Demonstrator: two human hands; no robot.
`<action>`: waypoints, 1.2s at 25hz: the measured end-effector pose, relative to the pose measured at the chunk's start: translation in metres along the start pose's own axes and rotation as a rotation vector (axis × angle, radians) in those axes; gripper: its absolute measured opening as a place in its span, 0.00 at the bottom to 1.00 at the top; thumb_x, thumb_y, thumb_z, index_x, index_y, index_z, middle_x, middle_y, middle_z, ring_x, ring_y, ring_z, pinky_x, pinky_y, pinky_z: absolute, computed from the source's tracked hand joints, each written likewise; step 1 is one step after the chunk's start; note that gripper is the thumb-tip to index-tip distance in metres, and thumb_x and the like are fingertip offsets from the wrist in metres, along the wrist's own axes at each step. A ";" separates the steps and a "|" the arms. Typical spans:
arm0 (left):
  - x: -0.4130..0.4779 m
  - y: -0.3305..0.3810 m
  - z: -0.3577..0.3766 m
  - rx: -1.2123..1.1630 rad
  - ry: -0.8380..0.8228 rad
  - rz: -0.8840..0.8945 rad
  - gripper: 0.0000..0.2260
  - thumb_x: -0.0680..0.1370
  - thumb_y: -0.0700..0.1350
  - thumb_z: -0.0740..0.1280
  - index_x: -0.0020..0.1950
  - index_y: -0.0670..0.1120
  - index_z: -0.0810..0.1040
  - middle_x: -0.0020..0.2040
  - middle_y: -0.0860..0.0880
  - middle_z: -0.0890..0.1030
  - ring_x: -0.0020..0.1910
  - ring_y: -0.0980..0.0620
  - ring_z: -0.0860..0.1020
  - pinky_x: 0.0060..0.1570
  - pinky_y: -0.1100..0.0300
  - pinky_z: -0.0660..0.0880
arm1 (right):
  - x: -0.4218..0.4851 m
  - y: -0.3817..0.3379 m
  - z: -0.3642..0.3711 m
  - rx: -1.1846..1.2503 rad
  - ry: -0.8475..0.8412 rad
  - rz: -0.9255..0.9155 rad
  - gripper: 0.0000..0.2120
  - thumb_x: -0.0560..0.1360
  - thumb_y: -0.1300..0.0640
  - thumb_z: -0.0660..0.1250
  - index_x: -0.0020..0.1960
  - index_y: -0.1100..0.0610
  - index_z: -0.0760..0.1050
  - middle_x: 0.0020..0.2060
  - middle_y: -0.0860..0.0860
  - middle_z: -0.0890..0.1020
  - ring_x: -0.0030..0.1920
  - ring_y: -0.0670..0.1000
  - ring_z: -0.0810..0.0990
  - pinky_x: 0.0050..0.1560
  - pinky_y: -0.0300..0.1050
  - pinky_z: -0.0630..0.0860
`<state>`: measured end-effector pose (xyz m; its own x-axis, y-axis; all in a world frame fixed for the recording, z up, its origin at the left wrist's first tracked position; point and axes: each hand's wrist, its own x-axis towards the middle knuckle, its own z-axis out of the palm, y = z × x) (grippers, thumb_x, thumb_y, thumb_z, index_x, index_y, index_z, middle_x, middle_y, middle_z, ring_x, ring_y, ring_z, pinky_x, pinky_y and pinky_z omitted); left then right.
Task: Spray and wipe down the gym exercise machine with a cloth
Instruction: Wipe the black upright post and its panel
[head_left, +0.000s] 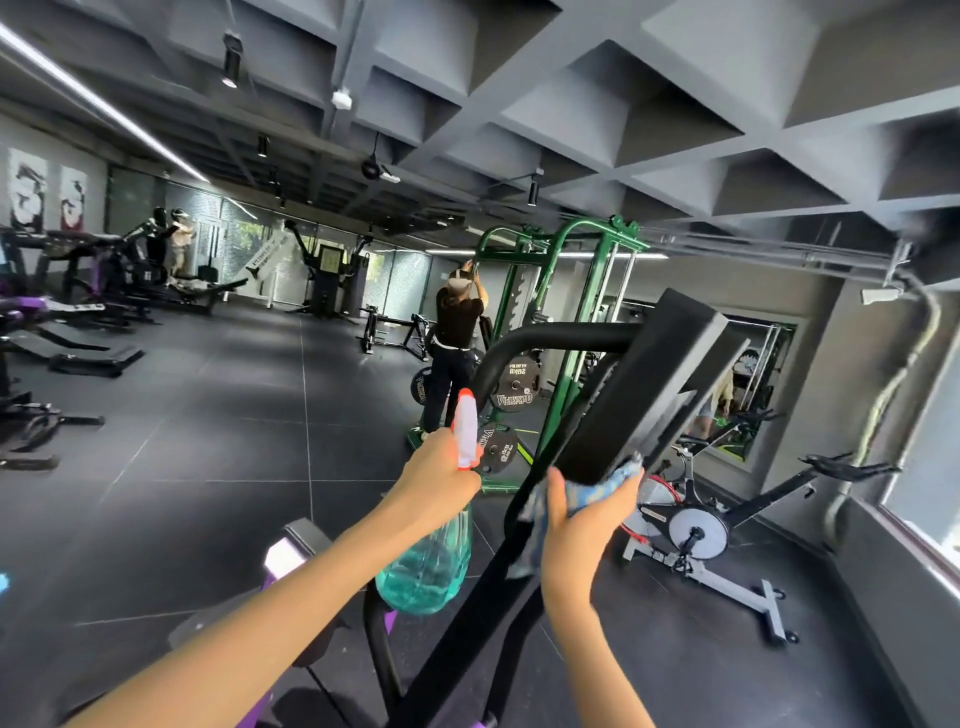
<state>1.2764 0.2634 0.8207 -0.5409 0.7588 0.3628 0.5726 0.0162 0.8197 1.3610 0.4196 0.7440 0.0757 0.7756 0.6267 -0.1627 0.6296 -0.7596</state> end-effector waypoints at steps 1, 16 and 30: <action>-0.003 0.001 -0.003 0.019 -0.006 0.007 0.12 0.75 0.30 0.59 0.55 0.44 0.67 0.44 0.50 0.71 0.41 0.48 0.71 0.41 0.58 0.67 | -0.016 0.014 0.000 0.003 -0.018 0.060 0.44 0.71 0.62 0.73 0.77 0.58 0.49 0.75 0.50 0.55 0.75 0.43 0.53 0.71 0.30 0.50; -0.004 -0.006 -0.006 -0.029 -0.085 -0.057 0.12 0.76 0.31 0.59 0.53 0.46 0.70 0.47 0.50 0.72 0.45 0.51 0.71 0.38 0.65 0.67 | 0.022 -0.026 -0.008 -0.138 -0.059 -0.105 0.54 0.67 0.54 0.76 0.77 0.61 0.41 0.77 0.55 0.48 0.76 0.49 0.45 0.73 0.39 0.44; 0.018 -0.037 0.028 -0.057 0.057 -0.123 0.08 0.75 0.35 0.63 0.45 0.48 0.76 0.42 0.51 0.77 0.37 0.53 0.74 0.33 0.63 0.68 | 0.012 0.001 0.011 -0.015 0.108 -0.082 0.46 0.69 0.53 0.75 0.77 0.59 0.50 0.74 0.53 0.58 0.75 0.49 0.55 0.75 0.55 0.55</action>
<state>1.2621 0.2949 0.7845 -0.6399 0.7150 0.2816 0.4650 0.0685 0.8827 1.3512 0.4290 0.7531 0.1939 0.7215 0.6648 -0.1366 0.6909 -0.7100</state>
